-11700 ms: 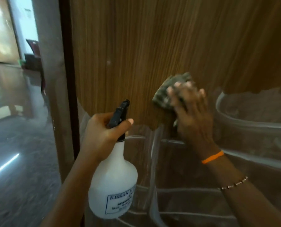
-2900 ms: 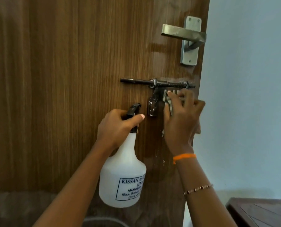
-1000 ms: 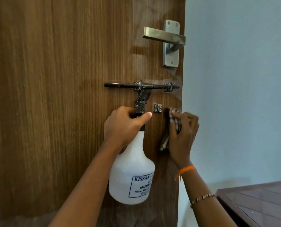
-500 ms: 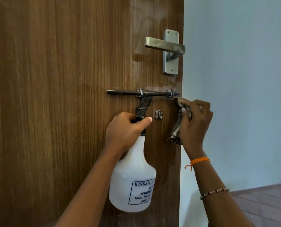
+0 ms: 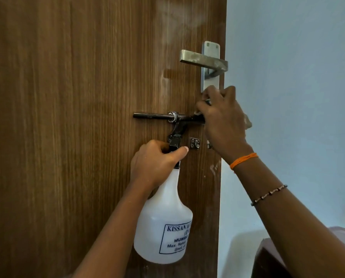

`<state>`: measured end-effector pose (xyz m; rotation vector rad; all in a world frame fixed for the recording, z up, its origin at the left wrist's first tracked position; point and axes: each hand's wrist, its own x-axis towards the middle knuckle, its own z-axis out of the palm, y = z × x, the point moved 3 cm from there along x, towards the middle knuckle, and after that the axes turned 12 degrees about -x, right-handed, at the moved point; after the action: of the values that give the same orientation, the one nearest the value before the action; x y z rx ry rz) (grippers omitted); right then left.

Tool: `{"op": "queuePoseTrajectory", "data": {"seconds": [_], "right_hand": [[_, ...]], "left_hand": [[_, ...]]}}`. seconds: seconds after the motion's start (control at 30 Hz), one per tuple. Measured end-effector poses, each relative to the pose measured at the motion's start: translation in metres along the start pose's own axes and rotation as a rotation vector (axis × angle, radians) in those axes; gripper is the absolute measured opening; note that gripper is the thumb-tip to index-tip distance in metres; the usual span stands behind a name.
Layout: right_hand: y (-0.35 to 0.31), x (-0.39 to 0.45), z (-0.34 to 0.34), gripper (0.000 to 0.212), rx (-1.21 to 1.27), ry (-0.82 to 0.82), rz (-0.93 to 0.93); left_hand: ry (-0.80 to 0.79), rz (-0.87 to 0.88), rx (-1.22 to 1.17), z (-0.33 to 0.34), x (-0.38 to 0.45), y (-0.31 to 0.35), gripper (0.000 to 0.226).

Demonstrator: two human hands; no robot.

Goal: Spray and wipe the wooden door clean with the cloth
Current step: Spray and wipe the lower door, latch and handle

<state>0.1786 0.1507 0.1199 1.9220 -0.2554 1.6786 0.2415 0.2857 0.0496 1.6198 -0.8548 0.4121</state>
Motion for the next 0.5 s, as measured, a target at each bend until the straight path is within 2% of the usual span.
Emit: {"op": "queuePoseTrajectory", "data": {"seconds": [0.1, 0.23, 0.33, 0.37, 0.47, 0.5], "right_hand": [[-0.017, 0.003, 0.000, 0.014, 0.026, 0.040, -0.124], [0.006, -0.002, 0.007, 0.026, 0.219, -0.069, 0.047], [0.009, -0.004, 0.010, 0.030, 0.207, -0.042, 0.078], [0.008, -0.004, 0.011, 0.030, 0.225, -0.020, 0.123], [0.018, -0.009, 0.016, 0.031, 0.322, 0.067, 0.475], [0.023, -0.011, 0.019, 0.031, 0.353, 0.106, 0.539]], "left_hand": [[0.024, -0.009, 0.000, 0.001, -0.001, 0.002, 0.037], [0.021, -0.012, 0.000, 0.000, -0.002, 0.003, 0.038], [0.019, -0.013, -0.007, -0.001, -0.003, 0.003, 0.039], [0.015, -0.011, -0.005, -0.001, -0.002, 0.003, 0.039], [-0.001, -0.013, -0.016, -0.003, -0.003, 0.003, 0.039], [-0.005, -0.016, -0.026, -0.004, -0.003, 0.003, 0.040]]}}
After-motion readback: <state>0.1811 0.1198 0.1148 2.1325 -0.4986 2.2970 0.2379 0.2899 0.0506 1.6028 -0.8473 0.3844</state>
